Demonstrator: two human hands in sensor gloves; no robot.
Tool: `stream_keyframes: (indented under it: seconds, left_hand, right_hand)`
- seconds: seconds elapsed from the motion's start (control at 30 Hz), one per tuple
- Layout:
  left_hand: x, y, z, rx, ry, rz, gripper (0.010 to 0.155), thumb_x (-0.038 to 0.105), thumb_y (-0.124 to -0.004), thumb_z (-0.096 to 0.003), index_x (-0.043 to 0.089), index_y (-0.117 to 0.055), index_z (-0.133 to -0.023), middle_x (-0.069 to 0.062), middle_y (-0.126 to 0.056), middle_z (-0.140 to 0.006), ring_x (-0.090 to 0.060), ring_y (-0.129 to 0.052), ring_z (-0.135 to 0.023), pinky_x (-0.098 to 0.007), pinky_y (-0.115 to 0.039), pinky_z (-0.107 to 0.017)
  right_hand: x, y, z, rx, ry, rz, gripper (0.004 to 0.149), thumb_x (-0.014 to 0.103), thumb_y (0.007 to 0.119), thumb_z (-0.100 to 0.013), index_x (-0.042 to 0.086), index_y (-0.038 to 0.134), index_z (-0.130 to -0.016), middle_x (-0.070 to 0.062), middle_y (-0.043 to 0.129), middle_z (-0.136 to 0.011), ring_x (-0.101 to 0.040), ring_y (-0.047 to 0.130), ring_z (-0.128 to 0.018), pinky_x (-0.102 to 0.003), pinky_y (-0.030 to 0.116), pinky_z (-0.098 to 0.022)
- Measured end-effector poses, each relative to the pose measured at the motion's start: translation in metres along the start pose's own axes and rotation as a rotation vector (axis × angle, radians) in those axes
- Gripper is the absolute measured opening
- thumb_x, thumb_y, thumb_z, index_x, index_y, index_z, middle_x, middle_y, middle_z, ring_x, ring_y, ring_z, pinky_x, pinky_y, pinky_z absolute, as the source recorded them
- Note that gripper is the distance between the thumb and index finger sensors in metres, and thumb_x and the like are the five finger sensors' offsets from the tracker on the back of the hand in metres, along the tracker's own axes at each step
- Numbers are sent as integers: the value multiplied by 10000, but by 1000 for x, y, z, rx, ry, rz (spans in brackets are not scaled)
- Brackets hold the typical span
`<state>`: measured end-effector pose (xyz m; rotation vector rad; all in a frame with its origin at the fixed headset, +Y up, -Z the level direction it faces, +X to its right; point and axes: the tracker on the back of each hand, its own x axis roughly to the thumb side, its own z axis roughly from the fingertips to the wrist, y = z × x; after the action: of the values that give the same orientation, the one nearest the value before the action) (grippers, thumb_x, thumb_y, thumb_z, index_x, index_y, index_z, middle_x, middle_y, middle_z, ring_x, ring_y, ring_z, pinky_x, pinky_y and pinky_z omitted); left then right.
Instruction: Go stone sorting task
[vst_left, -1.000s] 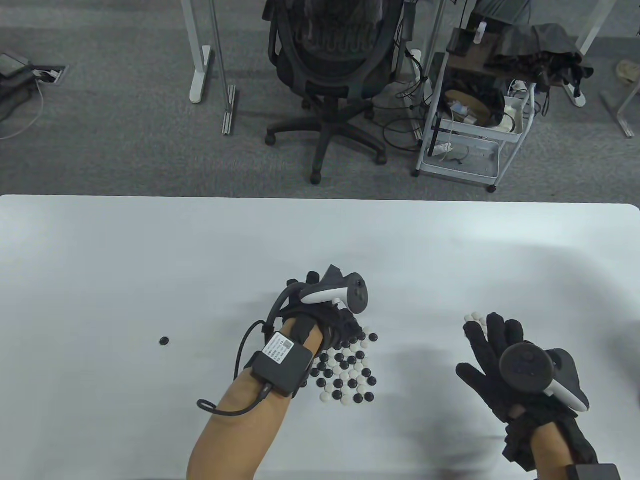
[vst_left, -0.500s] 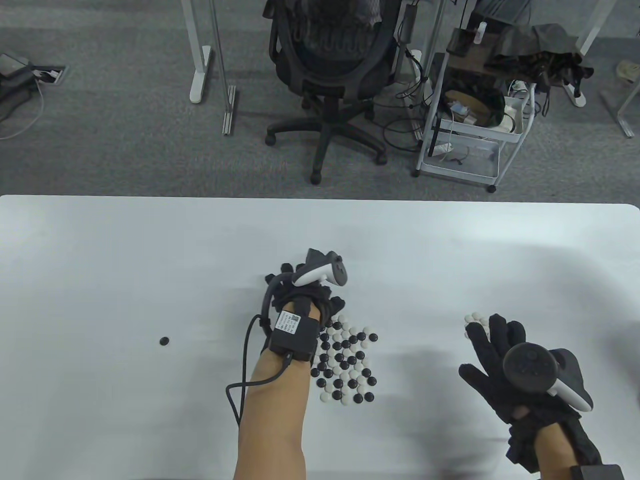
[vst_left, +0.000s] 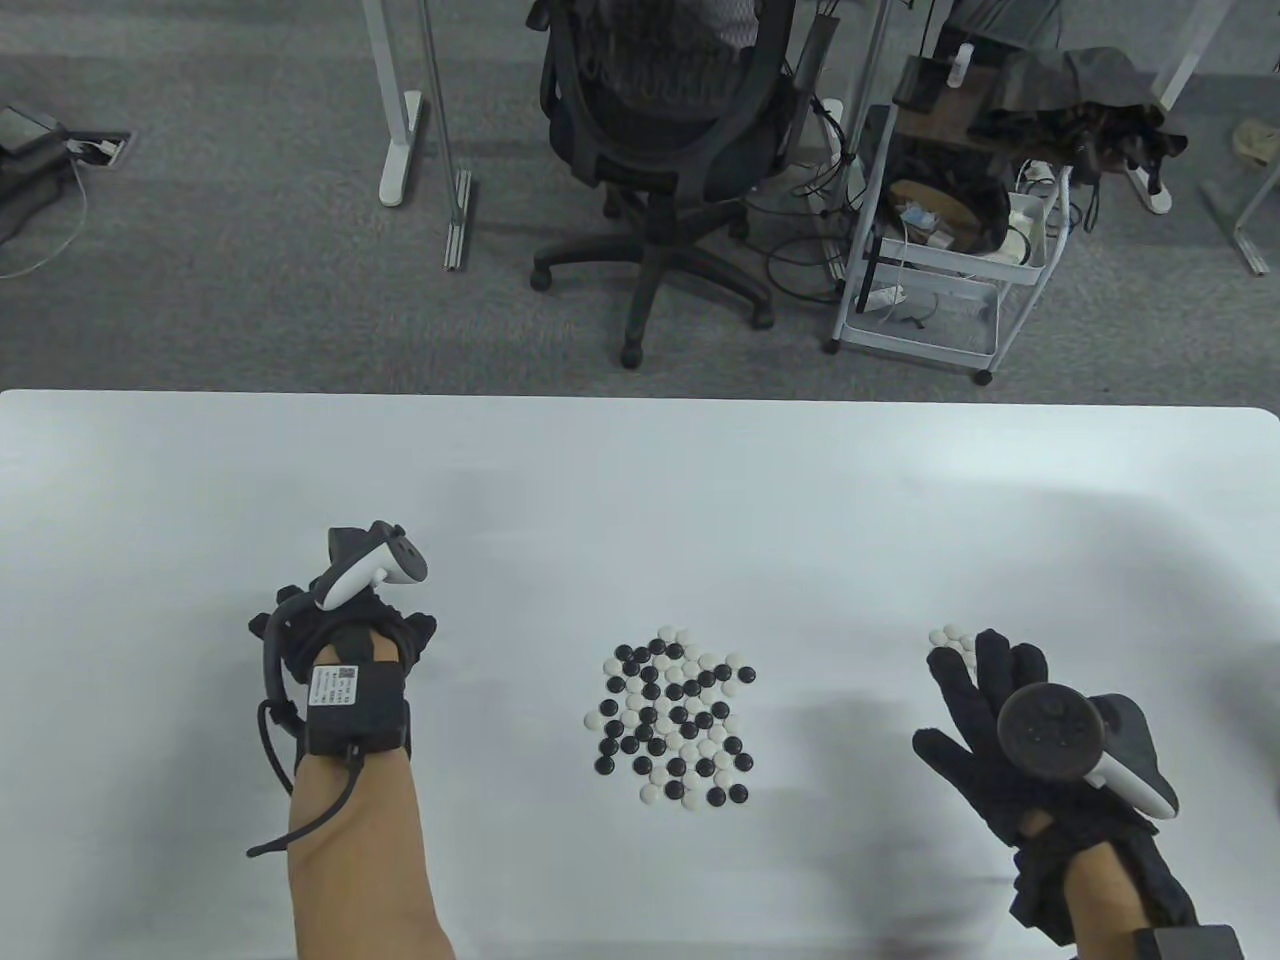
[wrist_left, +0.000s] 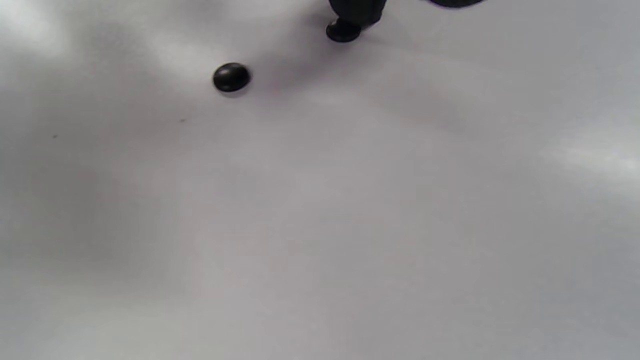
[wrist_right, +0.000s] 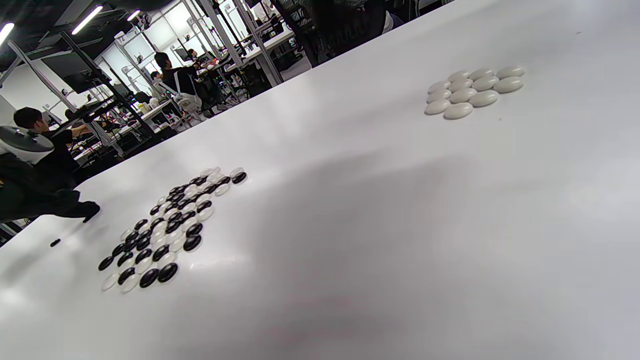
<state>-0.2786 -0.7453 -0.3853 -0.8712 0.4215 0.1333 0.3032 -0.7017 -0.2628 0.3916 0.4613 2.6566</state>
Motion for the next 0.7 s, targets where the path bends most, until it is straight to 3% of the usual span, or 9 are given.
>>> stream_keyframes:
  seconds: [0.23, 0.4, 0.5, 0.57, 0.7]
  left_hand:
    - [-25, -4, 4, -8, 44, 15, 689, 488, -395, -554, 238, -413, -1196, -300, 126, -1131, -585, 147, -949, -839, -1, -581]
    - [-26, -3, 9, -5, 33, 9, 704, 488, -402, -554, 220, -427, -1204, -303, 131, -1127, -587, 151, -945, -838, 4, -576]
    - [-6, 5, 21, 47, -37, -16, 698, 491, -410, -559, 222, -404, -1203, -309, 138, -1125, -587, 159, -941, -839, 7, -576]
    - [21, 9, 35, 72, -152, -42, 691, 493, -420, -564, 225, -439, -1201, -314, 121, -1136, -592, 153, -940, -840, 2, -574]
    - [98, 6, 69, 29, -510, -107, 693, 503, -431, -569, 208, -621, -1166, -328, -24, -1193, -615, 57, -974, -847, -58, -584]
  right_hand:
    - [0, 1, 0, 15, 6, -3, 791, 540, 463, -560, 112, 133, -1139, -329, -86, -1059, -599, -98, -879, -828, 96, -557]
    - [2, 1, -1, 15, -1, -5, 792, 539, 463, -560, 110, 132, -1138, -330, -86, -1058, -599, -98, -878, -828, 96, -557]
    - [3, 1, 0, 13, -8, -3, 792, 540, 462, -561, 112, 130, -1139, -330, -88, -1058, -599, -98, -879, -829, 96, -557]
    - [3, 1, -1, 15, -8, -3, 792, 539, 463, -561, 110, 133, -1138, -330, -86, -1058, -600, -98, -879, -828, 96, -557]
    - [3, 2, -1, 20, -1, -4, 792, 539, 463, -561, 111, 131, -1138, -331, -85, -1058, -599, -97, -879, -828, 97, -558]
